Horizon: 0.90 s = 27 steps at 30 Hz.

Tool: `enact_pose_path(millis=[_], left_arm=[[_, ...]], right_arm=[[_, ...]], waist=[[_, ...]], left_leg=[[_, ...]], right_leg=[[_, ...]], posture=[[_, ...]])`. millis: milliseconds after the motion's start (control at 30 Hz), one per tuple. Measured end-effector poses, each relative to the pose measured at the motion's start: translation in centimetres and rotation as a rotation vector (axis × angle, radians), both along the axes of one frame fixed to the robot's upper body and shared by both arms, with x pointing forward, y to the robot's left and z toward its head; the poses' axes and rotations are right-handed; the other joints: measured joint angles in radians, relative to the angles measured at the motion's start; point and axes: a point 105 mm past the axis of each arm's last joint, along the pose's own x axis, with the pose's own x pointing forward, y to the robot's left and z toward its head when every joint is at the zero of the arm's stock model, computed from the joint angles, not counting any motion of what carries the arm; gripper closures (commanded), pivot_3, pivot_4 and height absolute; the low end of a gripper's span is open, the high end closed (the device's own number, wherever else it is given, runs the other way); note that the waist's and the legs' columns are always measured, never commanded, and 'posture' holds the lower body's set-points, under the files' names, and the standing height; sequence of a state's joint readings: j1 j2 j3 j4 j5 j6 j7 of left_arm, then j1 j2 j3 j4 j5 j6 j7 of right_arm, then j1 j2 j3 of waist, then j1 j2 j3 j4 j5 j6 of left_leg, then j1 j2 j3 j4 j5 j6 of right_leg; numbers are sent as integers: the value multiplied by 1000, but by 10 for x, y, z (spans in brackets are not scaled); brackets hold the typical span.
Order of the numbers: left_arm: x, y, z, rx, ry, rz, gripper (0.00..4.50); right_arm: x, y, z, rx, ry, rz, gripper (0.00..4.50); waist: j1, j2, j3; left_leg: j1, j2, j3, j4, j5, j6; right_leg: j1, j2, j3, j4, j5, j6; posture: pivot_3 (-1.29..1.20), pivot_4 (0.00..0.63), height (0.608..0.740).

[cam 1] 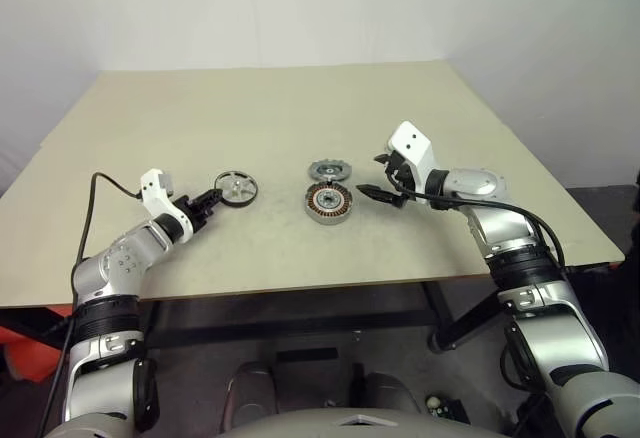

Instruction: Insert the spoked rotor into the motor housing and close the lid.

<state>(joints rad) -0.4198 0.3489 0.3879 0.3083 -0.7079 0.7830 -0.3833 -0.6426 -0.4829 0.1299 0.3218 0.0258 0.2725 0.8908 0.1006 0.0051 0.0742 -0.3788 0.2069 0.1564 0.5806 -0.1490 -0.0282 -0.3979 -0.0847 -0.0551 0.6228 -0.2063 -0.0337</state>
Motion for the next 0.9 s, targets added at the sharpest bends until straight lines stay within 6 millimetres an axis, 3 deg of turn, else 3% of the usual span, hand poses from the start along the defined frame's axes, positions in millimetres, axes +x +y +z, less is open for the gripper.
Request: enact_pose_path(millis=[467,800,833,900], left_arm=[[14,-25,-14,-81,47,-16,3199],[18,-27,-18,-133,75,32,3199],[19,-28,-19,-141,78,36,3560],[22,-30,-15,-161,63,36,3834]], right_arm=[[2,-1,1,0,-15,-18,562],[3,1,2,3,-29,-23,562],[3,1,2,3,-30,-24,530],[3,1,2,3,-31,-26,530]], waist=[[1,0,0],[1,0,0],[2,0,0],[2,0,0]], left_leg=[[0,0,0,0,0,0],[0,0,0,0,0,0],[0,0,0,0,0,0],[0,0,0,0,0,0]], right_leg=[[0,0,0,-1,0,0],[1,0,0,-1,-2,3],[1,0,0,-1,-3,5],[2,0,0,-1,-3,5]], posture=[[0,0,740],[0,0,740],[0,0,740],[0,0,740]])
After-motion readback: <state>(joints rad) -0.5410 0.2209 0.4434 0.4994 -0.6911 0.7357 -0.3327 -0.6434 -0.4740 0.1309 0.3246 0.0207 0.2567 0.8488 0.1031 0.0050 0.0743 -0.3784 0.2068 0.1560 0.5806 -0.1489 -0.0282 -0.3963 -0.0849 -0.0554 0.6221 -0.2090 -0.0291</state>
